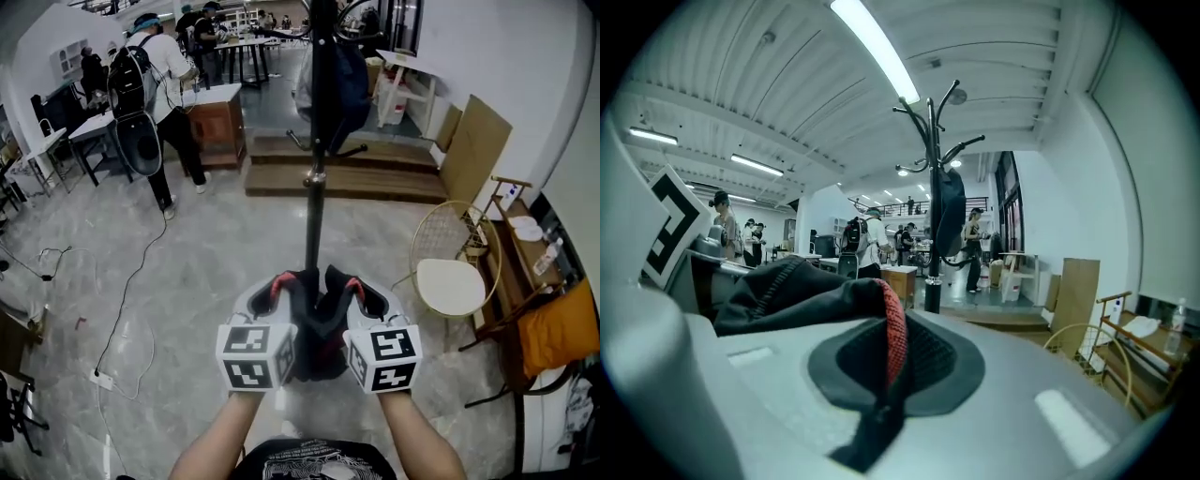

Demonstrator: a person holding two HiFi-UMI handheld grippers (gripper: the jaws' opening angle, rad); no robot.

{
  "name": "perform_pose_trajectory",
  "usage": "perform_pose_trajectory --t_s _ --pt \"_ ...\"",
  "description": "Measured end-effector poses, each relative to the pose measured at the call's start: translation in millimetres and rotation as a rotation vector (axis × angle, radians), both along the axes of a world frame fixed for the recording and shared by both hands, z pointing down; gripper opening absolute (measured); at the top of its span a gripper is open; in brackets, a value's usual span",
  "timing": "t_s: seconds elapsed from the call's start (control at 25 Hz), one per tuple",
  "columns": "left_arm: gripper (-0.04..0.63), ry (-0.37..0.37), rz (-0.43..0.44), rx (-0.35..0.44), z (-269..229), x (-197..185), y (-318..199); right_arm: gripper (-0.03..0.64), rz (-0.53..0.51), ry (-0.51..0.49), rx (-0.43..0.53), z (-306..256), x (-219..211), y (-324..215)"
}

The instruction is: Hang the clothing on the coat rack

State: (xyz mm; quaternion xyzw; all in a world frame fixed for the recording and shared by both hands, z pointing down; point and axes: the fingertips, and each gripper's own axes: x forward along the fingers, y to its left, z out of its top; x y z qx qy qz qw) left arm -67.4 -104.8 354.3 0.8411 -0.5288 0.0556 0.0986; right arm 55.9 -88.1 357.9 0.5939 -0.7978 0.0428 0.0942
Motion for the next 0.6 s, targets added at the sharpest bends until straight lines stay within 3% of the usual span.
perform_pose_trajectory --t_s 0.24,0.6 --pt "0.023 0.013 0.029 0.012 -7 -26 -20 0.017 0.041 0.005 0.013 -6 -20 -17" --pt "0.023 0.024 0.048 0.039 -19 -38 -47 0.018 0.105 -0.001 0.040 -13 -14 -38"
